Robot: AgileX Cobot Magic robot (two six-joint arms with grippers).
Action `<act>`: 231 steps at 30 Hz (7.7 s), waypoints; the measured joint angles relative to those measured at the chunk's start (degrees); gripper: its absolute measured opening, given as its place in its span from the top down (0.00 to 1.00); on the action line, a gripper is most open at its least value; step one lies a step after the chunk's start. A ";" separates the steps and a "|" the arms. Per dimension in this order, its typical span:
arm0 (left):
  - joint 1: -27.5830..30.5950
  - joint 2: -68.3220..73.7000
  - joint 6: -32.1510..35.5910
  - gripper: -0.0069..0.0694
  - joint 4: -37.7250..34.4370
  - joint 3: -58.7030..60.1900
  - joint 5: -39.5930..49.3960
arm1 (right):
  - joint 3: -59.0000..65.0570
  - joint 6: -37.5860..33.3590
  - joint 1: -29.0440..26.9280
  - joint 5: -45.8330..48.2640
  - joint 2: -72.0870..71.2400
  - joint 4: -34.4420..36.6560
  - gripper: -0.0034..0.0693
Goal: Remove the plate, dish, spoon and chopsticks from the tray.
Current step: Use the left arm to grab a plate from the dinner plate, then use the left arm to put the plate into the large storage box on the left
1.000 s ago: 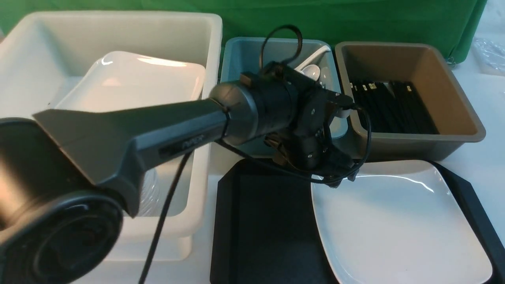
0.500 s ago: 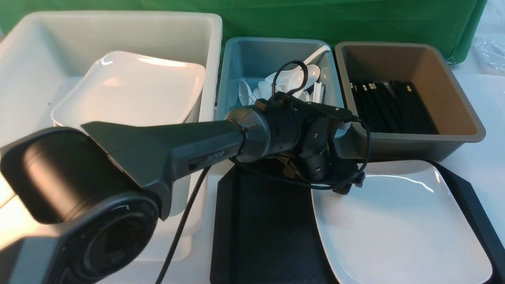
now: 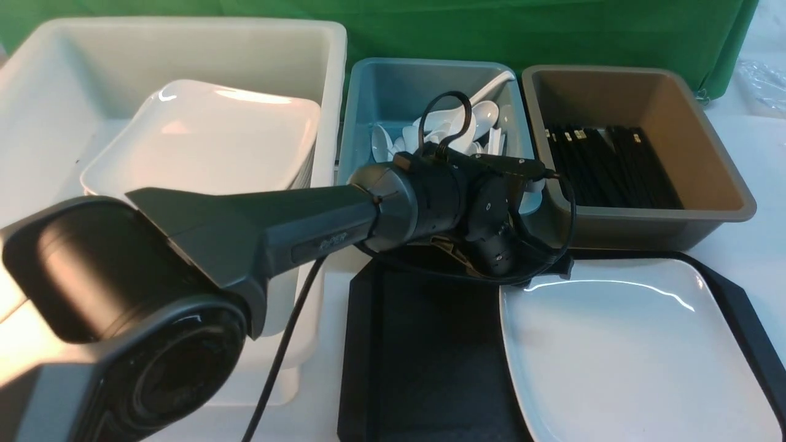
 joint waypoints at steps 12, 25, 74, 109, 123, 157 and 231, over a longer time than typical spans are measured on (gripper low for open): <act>-0.19 -5.24 3.58 0.79 0.53 0.05 6.66 | 0.00 0.00 0.00 -0.11 0.00 0.00 0.93; -0.30 -11.40 7.97 0.85 1.01 0.05 9.80 | 0.00 0.00 0.00 -0.16 0.00 0.00 0.92; 2.47 -21.94 13.39 0.88 -2.41 0.11 14.38 | 0.00 0.07 0.00 -4.84 0.00 0.07 0.91; 2.47 -26.09 14.45 0.88 -2.17 0.11 15.69 | 0.00 0.08 0.00 -6.32 0.00 0.23 0.90; 2.47 -27.62 14.69 0.88 -1.94 0.14 15.89 | 0.00 0.13 0.00 -6.32 0.00 0.40 0.88; 2.47 -32.82 14.84 0.87 0.90 0.21 16.19 | 0.00 0.18 0.00 -6.49 0.00 2.17 0.92; 37.22 -36.87 20.74 0.87 -16.56 -10.48 24.39 | 0.00 -8.81 0.00 -11.73 0.00 15.68 0.92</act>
